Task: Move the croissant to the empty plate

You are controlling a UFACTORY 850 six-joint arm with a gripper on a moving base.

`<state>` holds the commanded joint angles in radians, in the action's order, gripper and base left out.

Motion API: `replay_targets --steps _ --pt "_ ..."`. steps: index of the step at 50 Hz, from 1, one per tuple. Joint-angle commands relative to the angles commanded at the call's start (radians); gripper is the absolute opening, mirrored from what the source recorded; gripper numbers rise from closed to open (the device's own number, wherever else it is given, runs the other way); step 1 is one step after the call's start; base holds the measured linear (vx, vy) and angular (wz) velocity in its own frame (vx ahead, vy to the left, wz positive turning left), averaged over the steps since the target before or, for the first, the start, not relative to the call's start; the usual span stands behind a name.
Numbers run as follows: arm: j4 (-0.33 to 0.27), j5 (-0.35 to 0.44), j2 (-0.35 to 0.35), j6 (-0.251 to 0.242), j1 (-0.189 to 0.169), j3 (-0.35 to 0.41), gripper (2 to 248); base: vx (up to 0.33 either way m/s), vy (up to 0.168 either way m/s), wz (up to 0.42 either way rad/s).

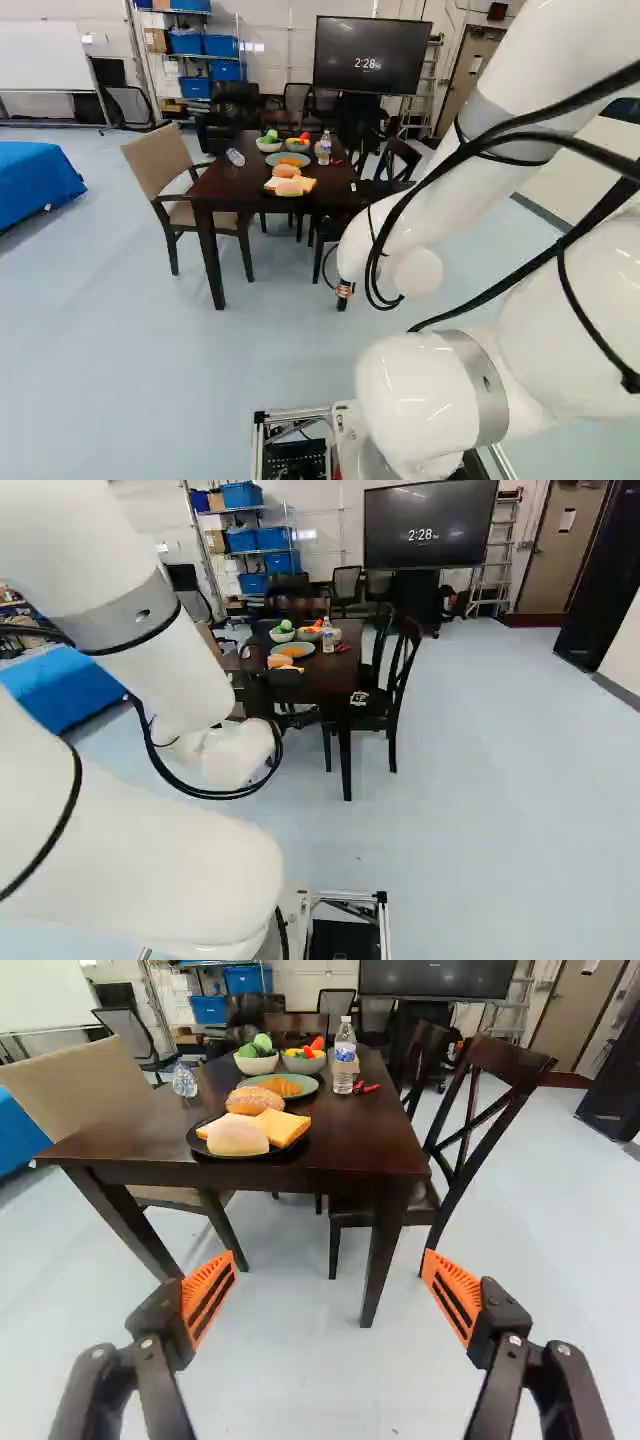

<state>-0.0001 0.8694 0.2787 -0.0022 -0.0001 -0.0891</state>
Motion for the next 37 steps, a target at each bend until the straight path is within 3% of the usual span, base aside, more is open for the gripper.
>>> replay_targets --steps 37 --pt "0.000 0.003 0.001 0.002 0.000 0.002 247 0.000 0.000 0.000"
